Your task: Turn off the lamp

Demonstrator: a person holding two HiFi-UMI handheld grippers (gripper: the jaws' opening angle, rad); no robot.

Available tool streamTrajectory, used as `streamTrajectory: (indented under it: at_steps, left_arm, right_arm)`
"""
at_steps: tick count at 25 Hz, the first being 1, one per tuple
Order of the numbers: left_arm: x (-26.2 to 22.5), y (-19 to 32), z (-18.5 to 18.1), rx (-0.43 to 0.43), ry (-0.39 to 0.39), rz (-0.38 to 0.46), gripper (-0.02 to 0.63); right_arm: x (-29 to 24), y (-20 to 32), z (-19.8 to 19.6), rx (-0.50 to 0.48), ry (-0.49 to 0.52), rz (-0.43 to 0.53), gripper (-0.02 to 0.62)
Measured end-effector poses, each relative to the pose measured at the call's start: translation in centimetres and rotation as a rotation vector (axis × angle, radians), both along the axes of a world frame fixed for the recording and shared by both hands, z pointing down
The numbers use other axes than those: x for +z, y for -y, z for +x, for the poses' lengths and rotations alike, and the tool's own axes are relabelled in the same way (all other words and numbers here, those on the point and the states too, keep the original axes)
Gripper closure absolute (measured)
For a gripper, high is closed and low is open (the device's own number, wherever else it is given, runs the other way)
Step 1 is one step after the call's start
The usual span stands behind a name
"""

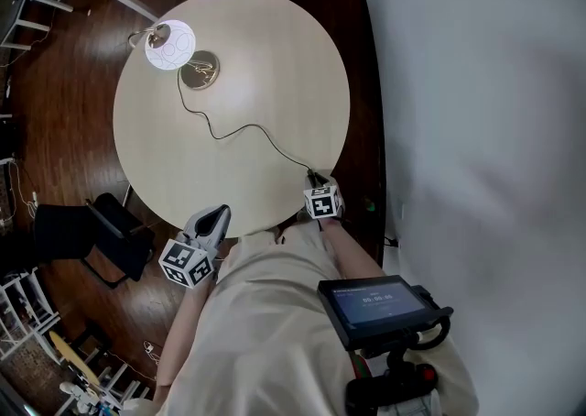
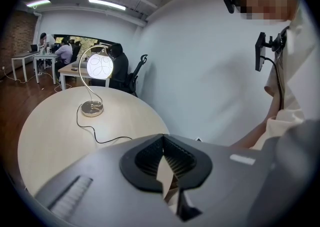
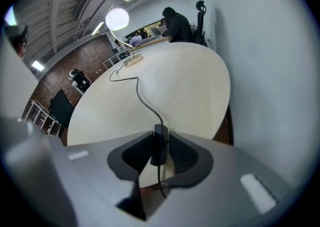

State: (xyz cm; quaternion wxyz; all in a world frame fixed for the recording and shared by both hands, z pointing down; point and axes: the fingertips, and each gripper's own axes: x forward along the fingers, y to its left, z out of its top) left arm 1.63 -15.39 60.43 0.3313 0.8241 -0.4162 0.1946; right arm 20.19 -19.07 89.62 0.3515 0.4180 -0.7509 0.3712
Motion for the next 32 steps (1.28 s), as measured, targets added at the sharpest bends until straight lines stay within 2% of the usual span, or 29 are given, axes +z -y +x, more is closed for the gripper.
streamTrajectory:
  at_steps: [5,15,23,32]
  left_arm:
    - [0.1,0.4,-0.4,-0.011,0.007,-0.001,0.606]
    - [-0.1,0.5,-0.7,-0.009,0.016,0.007,0.606]
    - [-0.1,0.0,-1.0,-0.022,0.011,0.008,0.606]
    - [-0.1,-1.0,-1.3,-0.037,0.004,0.008,0.606]
  right_arm:
    - [0.3,-0.4,-0.1,0.03,0.01,-0.008,0.499]
    - [0.3,0.1,-0.4,0.003,-0.034,0.007,0.503]
    - [0.2,0.9,-0.9,-0.075,-0.095,0.036,0.505]
    - [0.3,1.3,-0.9,-0.111,-0.123,0.05,0.508]
